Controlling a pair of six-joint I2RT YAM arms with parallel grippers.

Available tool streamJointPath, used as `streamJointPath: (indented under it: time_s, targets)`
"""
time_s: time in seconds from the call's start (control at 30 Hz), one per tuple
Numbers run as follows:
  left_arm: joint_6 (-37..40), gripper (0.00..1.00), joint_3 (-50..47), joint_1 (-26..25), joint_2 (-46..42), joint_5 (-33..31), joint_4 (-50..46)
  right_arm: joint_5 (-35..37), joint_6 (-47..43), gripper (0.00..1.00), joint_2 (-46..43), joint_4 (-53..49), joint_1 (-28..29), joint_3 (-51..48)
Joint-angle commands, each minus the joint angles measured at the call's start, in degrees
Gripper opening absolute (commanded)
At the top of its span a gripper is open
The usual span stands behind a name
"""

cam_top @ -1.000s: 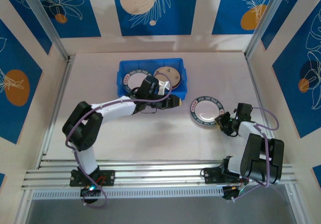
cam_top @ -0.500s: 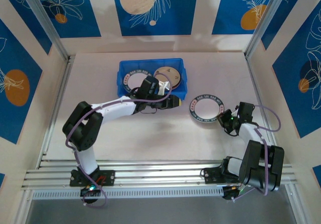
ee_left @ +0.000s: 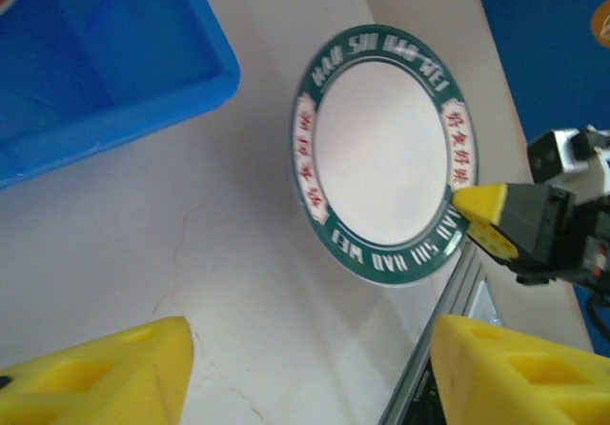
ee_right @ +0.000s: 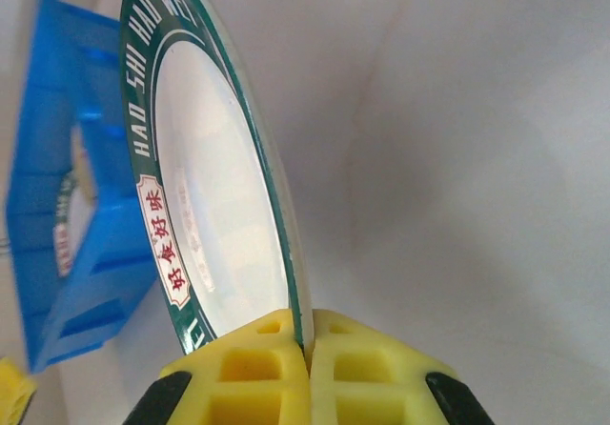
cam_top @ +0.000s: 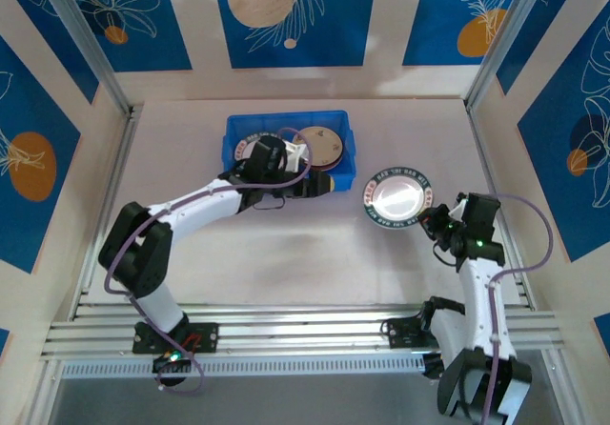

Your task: Place the plates into the plastic bin on the countertop

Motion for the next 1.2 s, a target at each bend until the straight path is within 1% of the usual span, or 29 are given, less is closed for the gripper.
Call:
streamJointPath:
  time_s: [0.0,0.13,0.23,0.37,0.53,0.6,0.7,0.73,0.77,0.8,0.97,1.17]
  targets:
    - [0.4,0.70,-0.7,1.0,-1.7,1.9,0.8,-8.8,-0.7,0.00,-2.8,-3.9,0.9,3.9]
    - [-4.2,0.68,-3.7,2.8,-2.1,4.6,7.3,-15.9,0.3,0.00,-0.1,-1.5,3.5,5.7]
    - [-6.9,0.67,-5.3,3.6,-2.3,5.4,10.8,-15.9,0.4,0.00,1.8,0.4,7.9,7.2]
    - [-6.8,0.67,-5.8,3.8,-3.5,4.9,10.7,-15.0,0.9,0.00,5.2,2.5,13.6,8.9]
    - [-6.9,0.66,-6.6,3.9,-4.4,4.6,10.7,-14.2,0.9,0.00,8.7,5.0,18.9,10.8]
    - [-7.0,0.63,-7.2,4.0,-4.8,4.4,10.9,-13.9,0.5,0.00,10.3,4.8,20.3,12.0]
    - [-7.5,0.51,-8.1,4.1,-5.2,4.6,11.8,-13.4,0.6,0.00,12.2,6.1,22.3,12.8]
    - [-7.8,0.41,-8.4,4.2,-5.3,4.8,12.2,-13.3,0.9,0.00,12.7,6.8,22.7,12.9]
    - [-8.1,0.33,-8.7,4.2,-5.5,5.1,12.6,-13.5,1.3,0.00,13.3,7.7,22.9,12.9]
    - [-8.4,0.30,-9.0,4.3,-5.6,5.3,13.0,-13.7,1.6,0.00,13.7,8.6,23.2,12.8]
    - [-11.6,0.00,-11.1,5.2,-6.3,7.2,17.4,-13.6,2.7,0.00,15.7,12.5,24.6,13.1]
    - [-15.3,0.00,-14.0,6.3,-7.4,8.2,22.3,-13.2,3.6,0.00,16.8,15.7,25.7,13.7]
